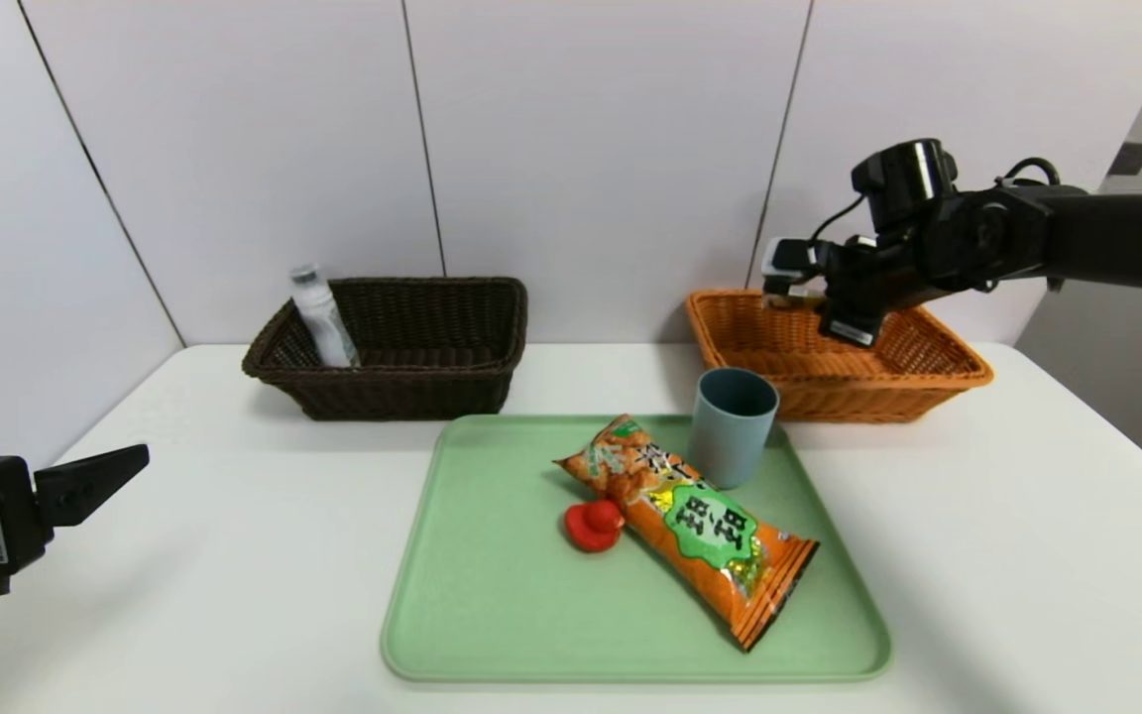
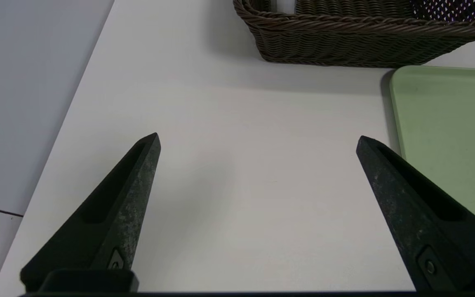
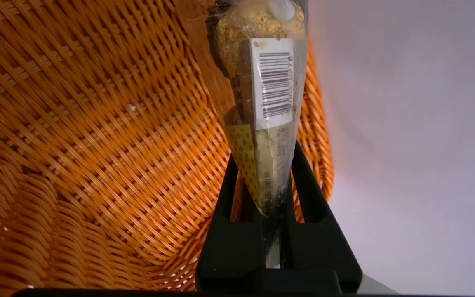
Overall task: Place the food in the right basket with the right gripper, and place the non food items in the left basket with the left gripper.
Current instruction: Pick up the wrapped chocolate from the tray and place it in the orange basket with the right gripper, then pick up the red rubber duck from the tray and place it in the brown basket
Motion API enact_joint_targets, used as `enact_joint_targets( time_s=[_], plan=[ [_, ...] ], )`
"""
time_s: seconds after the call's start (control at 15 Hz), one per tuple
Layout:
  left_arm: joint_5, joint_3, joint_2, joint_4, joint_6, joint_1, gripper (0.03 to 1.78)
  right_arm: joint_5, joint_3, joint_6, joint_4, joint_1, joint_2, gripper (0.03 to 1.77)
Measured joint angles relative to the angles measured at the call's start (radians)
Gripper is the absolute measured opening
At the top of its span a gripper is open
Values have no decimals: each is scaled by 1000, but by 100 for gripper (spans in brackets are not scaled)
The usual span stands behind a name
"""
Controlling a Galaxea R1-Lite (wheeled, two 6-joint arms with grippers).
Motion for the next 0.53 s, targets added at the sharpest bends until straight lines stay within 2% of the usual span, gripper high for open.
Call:
enact_joint_targets(
  time_s=[0.07,0.33,0.53],
  plan=[
    [0,0,1,0,0,0,169,2,-2,0,10,0,5,16],
    [0,-1,2,0,0,0,169,7,-7,7,25,4,9,78],
    [0,-3,2,0,0,0,169,14,-22,10,28,7,-3,107]
  ],
)
